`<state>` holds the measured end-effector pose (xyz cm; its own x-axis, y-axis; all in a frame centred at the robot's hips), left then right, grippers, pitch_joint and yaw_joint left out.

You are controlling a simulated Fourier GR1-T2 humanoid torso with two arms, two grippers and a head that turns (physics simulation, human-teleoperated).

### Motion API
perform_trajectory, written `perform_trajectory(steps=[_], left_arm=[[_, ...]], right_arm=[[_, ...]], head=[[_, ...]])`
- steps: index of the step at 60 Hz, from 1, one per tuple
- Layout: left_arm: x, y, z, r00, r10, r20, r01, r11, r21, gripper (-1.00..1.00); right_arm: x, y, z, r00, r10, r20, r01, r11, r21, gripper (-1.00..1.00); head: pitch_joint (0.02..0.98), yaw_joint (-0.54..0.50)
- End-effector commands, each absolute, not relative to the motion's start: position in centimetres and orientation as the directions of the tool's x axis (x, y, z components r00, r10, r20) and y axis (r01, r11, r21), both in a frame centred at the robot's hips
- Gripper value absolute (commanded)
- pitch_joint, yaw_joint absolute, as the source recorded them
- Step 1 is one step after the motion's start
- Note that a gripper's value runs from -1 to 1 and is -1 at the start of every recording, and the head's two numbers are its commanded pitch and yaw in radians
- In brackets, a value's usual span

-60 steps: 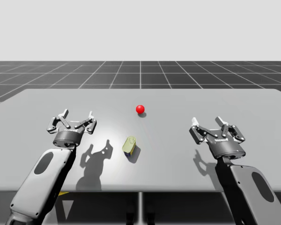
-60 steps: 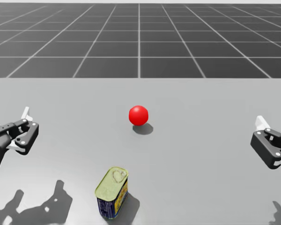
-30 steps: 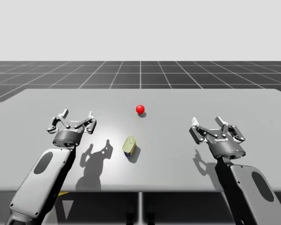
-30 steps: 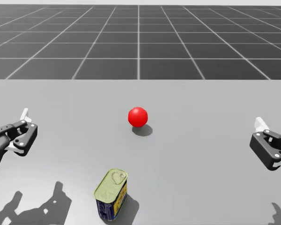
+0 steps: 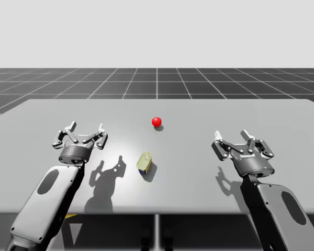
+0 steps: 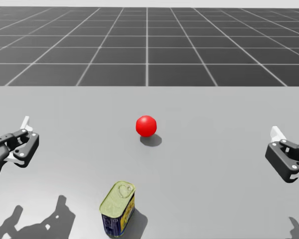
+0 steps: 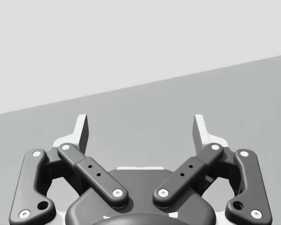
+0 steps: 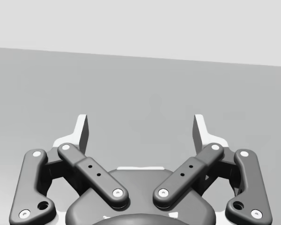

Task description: Watch the red light. When it turns green, pick up the object.

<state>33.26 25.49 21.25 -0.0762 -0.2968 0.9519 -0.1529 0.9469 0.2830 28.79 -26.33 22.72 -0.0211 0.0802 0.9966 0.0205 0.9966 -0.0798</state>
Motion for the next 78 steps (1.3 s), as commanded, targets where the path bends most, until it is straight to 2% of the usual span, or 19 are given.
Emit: perform_trajectory(steps=[1, 78], left_arm=[[33.28, 25.46, 21.25, -0.077, -0.296, 0.952, -0.153, 0.947, 0.283, -1.0], [33.23, 25.38, 21.22, -0.074, -0.296, 0.952, -0.148, 0.948, 0.283, -1.0]], right_arm=[[28.8, -26.34, 22.72, -0.021, 0.08, 0.9965, 0.02, 0.997, -0.08, -1.0], [28.79, -26.25, 22.63, -0.021, 0.092, 0.9956, 0.023, 0.996, -0.091, -1.0]], head=[[0.582, -0.01], [0.59, -0.01]])
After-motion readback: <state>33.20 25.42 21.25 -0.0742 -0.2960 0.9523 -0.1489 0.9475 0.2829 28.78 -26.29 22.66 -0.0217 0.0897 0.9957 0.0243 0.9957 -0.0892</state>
